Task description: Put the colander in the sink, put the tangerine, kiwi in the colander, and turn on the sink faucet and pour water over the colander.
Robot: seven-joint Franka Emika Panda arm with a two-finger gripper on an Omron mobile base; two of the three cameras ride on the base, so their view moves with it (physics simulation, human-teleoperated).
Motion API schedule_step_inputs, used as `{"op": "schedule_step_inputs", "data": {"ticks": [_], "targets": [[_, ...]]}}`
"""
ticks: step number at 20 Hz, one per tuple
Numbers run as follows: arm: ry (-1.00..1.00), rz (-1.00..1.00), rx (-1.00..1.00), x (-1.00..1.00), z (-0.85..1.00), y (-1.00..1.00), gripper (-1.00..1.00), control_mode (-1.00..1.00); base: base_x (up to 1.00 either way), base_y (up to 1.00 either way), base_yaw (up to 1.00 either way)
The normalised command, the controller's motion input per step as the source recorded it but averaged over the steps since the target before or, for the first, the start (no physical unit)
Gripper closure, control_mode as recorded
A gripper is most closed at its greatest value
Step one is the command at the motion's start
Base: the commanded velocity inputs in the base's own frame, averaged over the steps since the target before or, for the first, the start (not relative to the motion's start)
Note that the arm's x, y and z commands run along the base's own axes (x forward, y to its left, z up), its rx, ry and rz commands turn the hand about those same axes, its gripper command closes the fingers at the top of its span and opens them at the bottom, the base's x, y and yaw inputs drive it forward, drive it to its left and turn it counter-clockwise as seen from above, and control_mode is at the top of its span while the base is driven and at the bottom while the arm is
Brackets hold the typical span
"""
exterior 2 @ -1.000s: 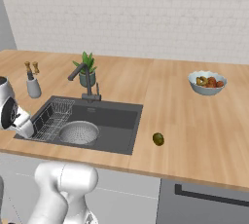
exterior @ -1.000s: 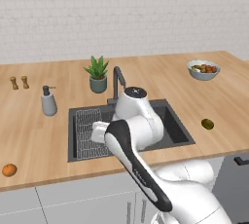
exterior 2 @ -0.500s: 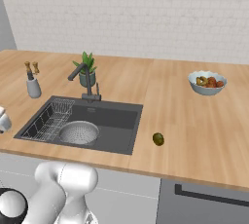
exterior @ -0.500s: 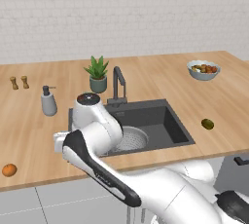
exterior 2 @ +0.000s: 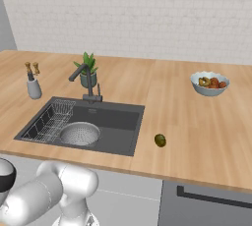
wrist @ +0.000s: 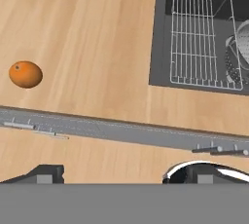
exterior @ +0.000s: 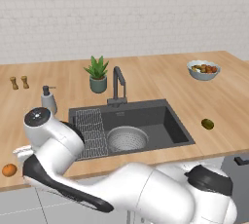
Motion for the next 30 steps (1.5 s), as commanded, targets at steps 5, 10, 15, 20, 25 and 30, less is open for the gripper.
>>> {"op": "schedule_step_inputs", "data": {"ticks": [5,10,15,20,25,30], "targets": [[-0.23,0.0,0.0,-0.05,-0.34,0.34,-1.0,-1.0,0.0,0.0,0.0],[-0.09,0.0,0.03,0.01,-0.31,0.17,-1.0,-1.0,0.0,0.0,0.0],[0.02,0.0,0.14,0.18,-0.05,0.29,-1.0,-1.0,0.0,0.0,0.0],[0.05,0.0,0.12,0.11,-0.02,0.4,-1.0,-1.0,0.0,0.0,0.0],[0.02,0.0,0.02,0.0,-0.2,0.32,-1.0,-1.0,0.0,0.0,0.0],[0.01,0.0,0.0,0.03,-0.16,0.17,-1.0,-1.0,0.0,0.0,0.0]]}}
